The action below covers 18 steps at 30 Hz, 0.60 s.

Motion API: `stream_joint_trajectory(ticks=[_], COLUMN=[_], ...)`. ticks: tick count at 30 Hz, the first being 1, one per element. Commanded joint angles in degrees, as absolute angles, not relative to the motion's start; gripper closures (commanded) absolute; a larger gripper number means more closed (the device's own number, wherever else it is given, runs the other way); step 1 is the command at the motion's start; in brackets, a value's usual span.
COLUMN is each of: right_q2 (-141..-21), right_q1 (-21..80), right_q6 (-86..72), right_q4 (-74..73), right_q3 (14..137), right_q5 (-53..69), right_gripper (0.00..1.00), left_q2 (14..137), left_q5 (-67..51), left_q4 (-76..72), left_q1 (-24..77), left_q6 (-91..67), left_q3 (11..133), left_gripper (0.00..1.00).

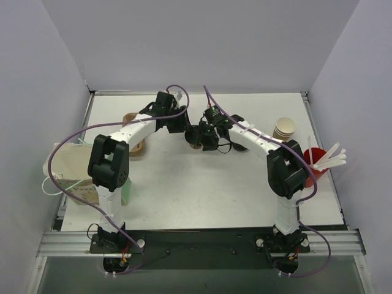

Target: Pack the takeout coffee

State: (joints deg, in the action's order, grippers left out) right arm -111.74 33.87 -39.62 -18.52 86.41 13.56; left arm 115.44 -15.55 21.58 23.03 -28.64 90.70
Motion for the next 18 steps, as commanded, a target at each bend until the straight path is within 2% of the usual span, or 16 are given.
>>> stream_joint_trajectory(ticks=[1,8,18], right_q2=[-108.3,-104.1,-112.8], right_q1=[33.3,30.5,27.4], right_q6=[-37.8,-31.2,-30.8], right_q4=[-21.5,-21.1,-16.9], right_q3=[87.6,89.8,97.5], right_q5=[12.3,8.8,15.1], right_gripper=[0.61,0.51,0.43], left_q2=[117.8,117.5,116.7], left_q5=[-13.3,-13.8,-14.4], left_q4=[24.8,25.0,24.0], left_q1=[22.8,22.9,23.6], left_q6=[-26.5,-25.9,-26.0], left_q3=[93.4,94.3,94.2], left_gripper=[0.42,0.42,0.42])
